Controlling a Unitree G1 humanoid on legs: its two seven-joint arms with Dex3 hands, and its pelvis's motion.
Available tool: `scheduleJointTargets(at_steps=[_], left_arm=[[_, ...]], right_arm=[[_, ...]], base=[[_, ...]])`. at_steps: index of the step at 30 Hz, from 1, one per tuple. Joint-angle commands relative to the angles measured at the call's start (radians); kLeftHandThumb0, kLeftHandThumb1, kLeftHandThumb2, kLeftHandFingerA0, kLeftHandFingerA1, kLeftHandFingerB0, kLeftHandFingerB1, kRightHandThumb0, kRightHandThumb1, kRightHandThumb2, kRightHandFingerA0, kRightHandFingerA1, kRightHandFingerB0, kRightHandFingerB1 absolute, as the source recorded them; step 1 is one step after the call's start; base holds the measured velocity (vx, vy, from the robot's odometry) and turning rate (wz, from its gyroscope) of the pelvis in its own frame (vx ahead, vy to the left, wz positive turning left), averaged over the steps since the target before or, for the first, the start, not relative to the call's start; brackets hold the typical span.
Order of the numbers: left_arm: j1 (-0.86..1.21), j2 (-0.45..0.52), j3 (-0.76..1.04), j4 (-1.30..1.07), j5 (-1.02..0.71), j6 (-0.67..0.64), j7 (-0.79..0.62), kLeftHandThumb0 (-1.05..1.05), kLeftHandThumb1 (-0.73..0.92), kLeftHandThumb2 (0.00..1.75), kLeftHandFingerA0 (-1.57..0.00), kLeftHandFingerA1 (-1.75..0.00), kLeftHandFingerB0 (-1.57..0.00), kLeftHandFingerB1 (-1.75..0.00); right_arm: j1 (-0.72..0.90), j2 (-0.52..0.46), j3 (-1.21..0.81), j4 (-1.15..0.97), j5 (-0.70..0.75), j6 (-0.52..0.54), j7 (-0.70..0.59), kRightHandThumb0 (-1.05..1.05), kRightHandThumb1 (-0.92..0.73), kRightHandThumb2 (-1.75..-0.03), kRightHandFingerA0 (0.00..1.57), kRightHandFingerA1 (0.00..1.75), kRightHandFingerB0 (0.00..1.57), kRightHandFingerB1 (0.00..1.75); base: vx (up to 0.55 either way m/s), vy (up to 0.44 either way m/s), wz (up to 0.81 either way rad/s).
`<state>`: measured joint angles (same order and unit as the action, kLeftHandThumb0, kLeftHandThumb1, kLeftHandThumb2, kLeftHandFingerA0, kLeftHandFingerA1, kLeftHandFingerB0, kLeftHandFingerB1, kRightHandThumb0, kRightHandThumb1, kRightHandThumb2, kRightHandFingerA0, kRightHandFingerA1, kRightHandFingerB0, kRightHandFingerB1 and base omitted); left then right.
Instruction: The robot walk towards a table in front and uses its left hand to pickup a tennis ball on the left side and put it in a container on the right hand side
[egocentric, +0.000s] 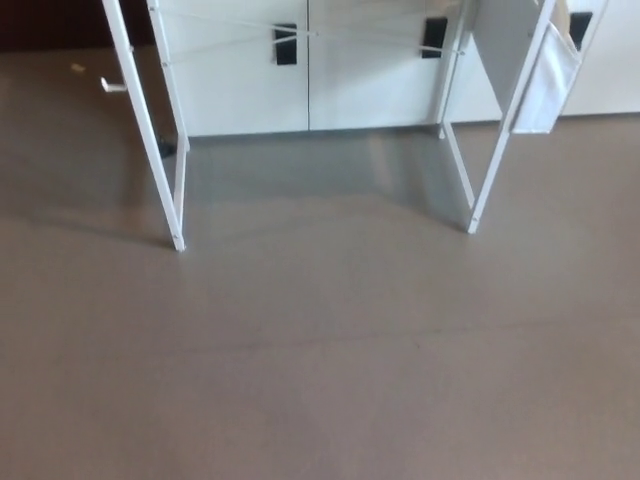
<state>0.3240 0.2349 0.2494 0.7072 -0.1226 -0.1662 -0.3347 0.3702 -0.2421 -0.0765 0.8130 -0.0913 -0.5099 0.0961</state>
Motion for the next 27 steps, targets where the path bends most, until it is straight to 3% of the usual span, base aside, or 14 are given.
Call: scheduleJointTargets(at_steps=[1, 9, 17, 27], left_arm=[[-0.003, 0.009, -0.001, -0.009, -0.005, -0.017, 0.002, 0.02, 0.52, 0.57, -0.53, -0.50, -0.34, -0.41], [-0.020, 0.011, -0.003, 0.000, -0.002, -0.017, 0.011, 0.00, 0.52, 0.55, -0.55, -0.49, -0.37, -0.41], [-0.006, 0.014, -0.009, -0.025, 0.000, -0.015, 0.011, 0.01, 0.52, 0.56, -0.54, -0.50, -0.35, -0.42], [0.000, 0.016, -0.007, -0.031, -0.007, -0.007, 0.009, -0.03, 0.51, 0.56, -0.53, -0.51, -0.35, -0.42]], right_arm=[[-0.010, -0.012, -0.011, 0.009, 0.011, -0.022, -0.010, -0.29, -0.45, -0.61, 0.57, 0.48, 0.36, 0.40], [0.000, -0.009, -0.011, -0.030, 0.015, -0.013, 0.000, -0.31, -0.45, -0.62, 0.56, 0.48, 0.35, 0.41], [-0.001, -0.006, -0.014, -0.018, 0.019, -0.033, 0.003, -0.32, -0.44, -0.63, 0.56, 0.50, 0.35, 0.42], [0.013, -0.007, -0.012, -0.034, 0.007, -0.014, -0.009, -0.31, -0.45, -0.62, 0.56, 0.48, 0.35, 0.41]], base=[[0.32, -0.128, 0.59], [0.28, -0.031, 0.04], [0.34, 0.207, -0.40], [0.32, 0.034, 0.09]])
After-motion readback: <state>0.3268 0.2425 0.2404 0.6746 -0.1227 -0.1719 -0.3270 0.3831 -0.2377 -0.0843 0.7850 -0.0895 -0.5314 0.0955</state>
